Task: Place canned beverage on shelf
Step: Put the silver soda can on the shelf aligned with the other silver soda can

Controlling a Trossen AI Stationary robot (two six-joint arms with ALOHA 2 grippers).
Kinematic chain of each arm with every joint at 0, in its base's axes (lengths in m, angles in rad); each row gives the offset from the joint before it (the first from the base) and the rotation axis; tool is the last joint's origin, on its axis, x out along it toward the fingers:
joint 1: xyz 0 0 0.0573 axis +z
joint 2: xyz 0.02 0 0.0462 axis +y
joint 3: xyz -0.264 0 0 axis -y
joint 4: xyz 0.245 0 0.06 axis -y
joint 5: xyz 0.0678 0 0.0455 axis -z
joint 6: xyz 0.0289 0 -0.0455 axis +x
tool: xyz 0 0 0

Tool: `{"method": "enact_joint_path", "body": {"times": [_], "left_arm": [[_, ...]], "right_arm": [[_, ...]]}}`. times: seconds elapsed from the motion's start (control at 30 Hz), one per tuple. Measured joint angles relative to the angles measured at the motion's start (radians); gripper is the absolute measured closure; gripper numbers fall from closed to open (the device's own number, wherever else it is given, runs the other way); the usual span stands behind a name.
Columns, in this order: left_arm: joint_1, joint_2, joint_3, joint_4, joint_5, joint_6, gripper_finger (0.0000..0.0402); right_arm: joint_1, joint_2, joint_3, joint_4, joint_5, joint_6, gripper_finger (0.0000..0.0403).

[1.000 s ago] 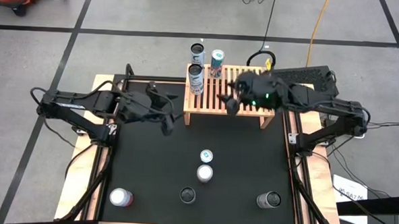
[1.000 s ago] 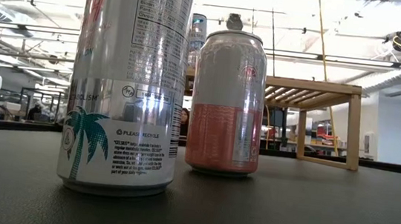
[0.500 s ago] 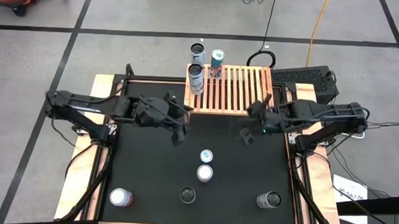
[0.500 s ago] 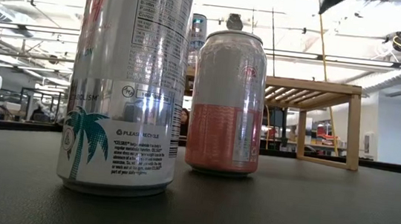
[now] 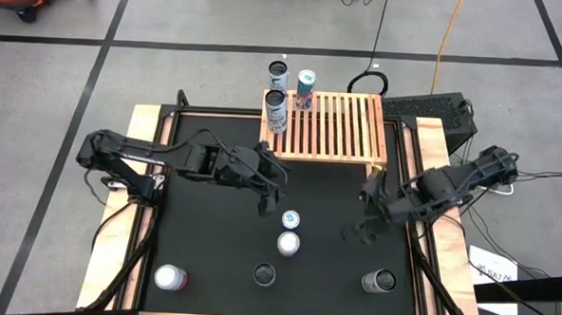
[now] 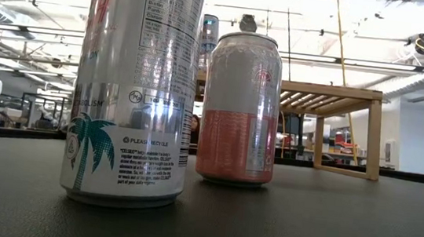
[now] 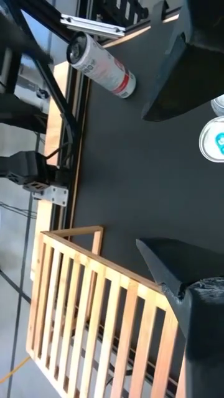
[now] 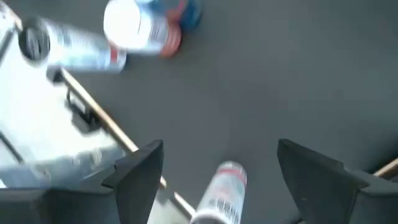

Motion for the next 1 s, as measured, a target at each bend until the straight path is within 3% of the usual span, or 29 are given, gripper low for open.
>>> {"method": "enact_joint_path", "body": {"times": [0.1, 0.23, 0.37, 0.63, 0.83, 1.0], "left_arm": [[0.000, 0.012, 0.000, 0.000, 0.000, 0.006, 0.0084], [0.000, 0.014, 0.000, -0.013, 0.000, 0.005, 0.0084], [-0.002, 0.013, 0.000, -0.031, 0.000, 0.005, 0.0084], [-0.002, -0.002, 0.000, -0.117, 0.000, -0.003, 0.0084], [-0.002, -0.070, 0.001, -0.231, -0.031, -0.071, 0.0084], [-0.008, -0.174, 0.001, -0.280, -0.032, -0.256, 0.0084]], "right_arm": [[0.050, 0.010, 0.000, -0.005, 0.017, 0.029, 0.0099], [0.063, 0.037, 0.000, 0.022, 0.153, 0.061, 0.0099], [0.018, 0.092, 0.000, 0.149, 0.230, -0.031, 0.0099], [-0.114, 0.244, 0.000, 0.403, 0.245, -0.518, 0.0099], [-0.198, 0.329, 0.000, 0.513, 0.093, -0.888, 0.0099], [-0.235, 0.373, 0.000, 0.534, 0.055, -1.202, 0.0099]]}}
